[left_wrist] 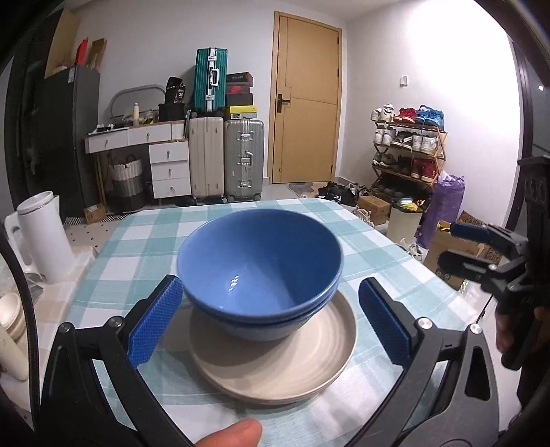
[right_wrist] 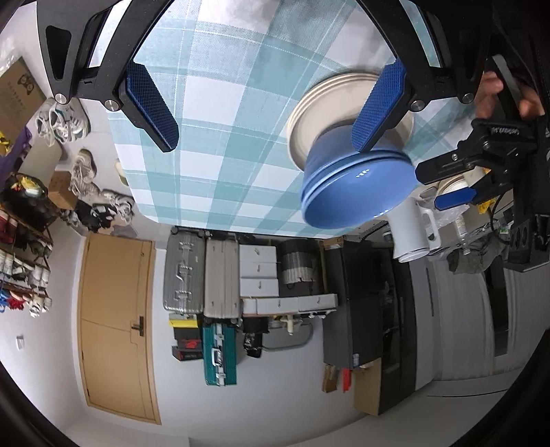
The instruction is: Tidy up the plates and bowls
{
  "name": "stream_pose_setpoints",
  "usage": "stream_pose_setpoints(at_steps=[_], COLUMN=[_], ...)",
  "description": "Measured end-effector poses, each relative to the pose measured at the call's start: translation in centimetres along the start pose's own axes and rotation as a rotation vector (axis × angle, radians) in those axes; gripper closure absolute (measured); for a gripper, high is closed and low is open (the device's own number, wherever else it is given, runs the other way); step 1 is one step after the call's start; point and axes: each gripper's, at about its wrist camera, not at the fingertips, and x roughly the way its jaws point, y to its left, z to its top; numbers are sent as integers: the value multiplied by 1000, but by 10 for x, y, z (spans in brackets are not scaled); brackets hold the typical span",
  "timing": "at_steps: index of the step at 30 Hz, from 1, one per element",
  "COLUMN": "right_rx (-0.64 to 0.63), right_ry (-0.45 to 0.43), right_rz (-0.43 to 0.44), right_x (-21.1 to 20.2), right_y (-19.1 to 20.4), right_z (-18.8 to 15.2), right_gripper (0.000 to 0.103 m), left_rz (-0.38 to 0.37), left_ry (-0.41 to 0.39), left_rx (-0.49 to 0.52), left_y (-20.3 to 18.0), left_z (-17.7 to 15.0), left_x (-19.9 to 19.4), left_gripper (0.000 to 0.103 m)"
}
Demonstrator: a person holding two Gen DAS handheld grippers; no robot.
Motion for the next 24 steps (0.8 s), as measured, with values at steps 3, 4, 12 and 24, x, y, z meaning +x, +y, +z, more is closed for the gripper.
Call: stream_pose_setpoints(at_steps=[3, 4, 12, 24], right_rx=[-14, -18, -38, -31], right_ry=[-26, -27, -53, -97], right_rz=[36, 43, 122, 175], right_x=[-3, -2, 17, 40], right_y=[7, 9, 24, 25], right_z=[-6, -7, -19, -28], right_gripper=[1, 1, 1, 0], left_rz=[28, 40, 60, 66], left_ry=[-6, -8, 1, -46], left_rx=[1, -4, -56, -54], left_y=[7, 14, 47, 70], left_z=[-10, -13, -41, -55], left_x=[-6, -4, 8, 33], left_gripper=[1, 1, 1, 1])
